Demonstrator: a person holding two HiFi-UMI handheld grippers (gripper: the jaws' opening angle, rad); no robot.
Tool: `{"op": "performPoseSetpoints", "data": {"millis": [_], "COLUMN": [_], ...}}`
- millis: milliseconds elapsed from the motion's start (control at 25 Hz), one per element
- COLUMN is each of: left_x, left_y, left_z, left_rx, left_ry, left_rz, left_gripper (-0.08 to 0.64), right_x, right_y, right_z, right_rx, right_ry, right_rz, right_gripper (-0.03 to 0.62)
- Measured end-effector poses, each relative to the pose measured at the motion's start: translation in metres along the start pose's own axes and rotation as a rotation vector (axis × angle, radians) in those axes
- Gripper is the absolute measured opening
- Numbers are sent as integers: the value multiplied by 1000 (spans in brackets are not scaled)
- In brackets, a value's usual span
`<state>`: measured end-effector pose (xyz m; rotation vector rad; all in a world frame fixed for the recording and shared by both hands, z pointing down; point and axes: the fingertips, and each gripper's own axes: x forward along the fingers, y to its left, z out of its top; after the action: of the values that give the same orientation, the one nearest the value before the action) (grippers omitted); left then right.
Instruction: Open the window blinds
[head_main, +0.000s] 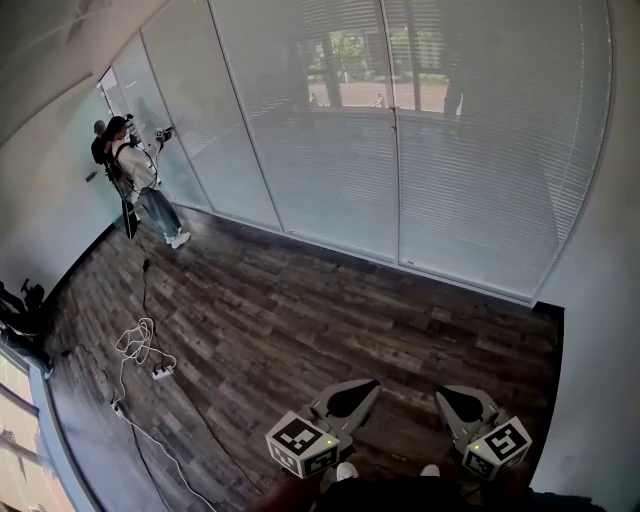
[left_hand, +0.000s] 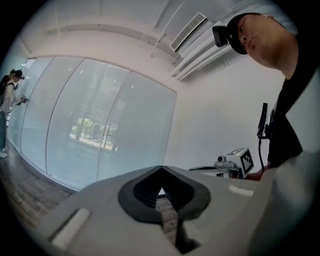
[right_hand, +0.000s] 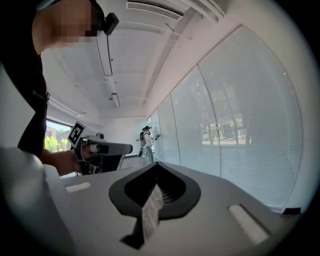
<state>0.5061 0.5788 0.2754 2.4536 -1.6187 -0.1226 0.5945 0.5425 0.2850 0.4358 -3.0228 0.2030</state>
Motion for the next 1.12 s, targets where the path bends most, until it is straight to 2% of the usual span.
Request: {"op": "performPoseSetpoints", "data": {"millis": [120, 240, 400, 480, 600, 840, 1120], "left_x": [-14, -32, -48, -53, -68, -100, -101], "left_y": [5, 14, 49, 66, 88, 127, 146], "left_z": [1, 9, 28, 37, 28, 25, 21], "left_rx": [23, 27, 7, -9, -28, -30, -35], "left_ry": [-3, -15, -39, -51, -15, 24, 23], "left_rz": [8, 28, 53, 51, 51, 49, 35], "left_gripper": [0, 0, 0, 0, 0, 0, 0], "right_x": [4, 9, 42, 60, 76, 97, 109], "right_y": [-1, 0, -1, 3, 17, 45, 41], "right_z": [-10, -12, -3, 5, 8, 0, -9], "right_rx": [-2, 39, 113, 107, 86, 106, 129], "right_ry": [31, 44, 58, 63, 77, 102, 121], "right_rz": [-20, -43, -68, -70, -92, -133, -163], "right_gripper": [28, 28, 28, 28, 28, 28, 28]}}
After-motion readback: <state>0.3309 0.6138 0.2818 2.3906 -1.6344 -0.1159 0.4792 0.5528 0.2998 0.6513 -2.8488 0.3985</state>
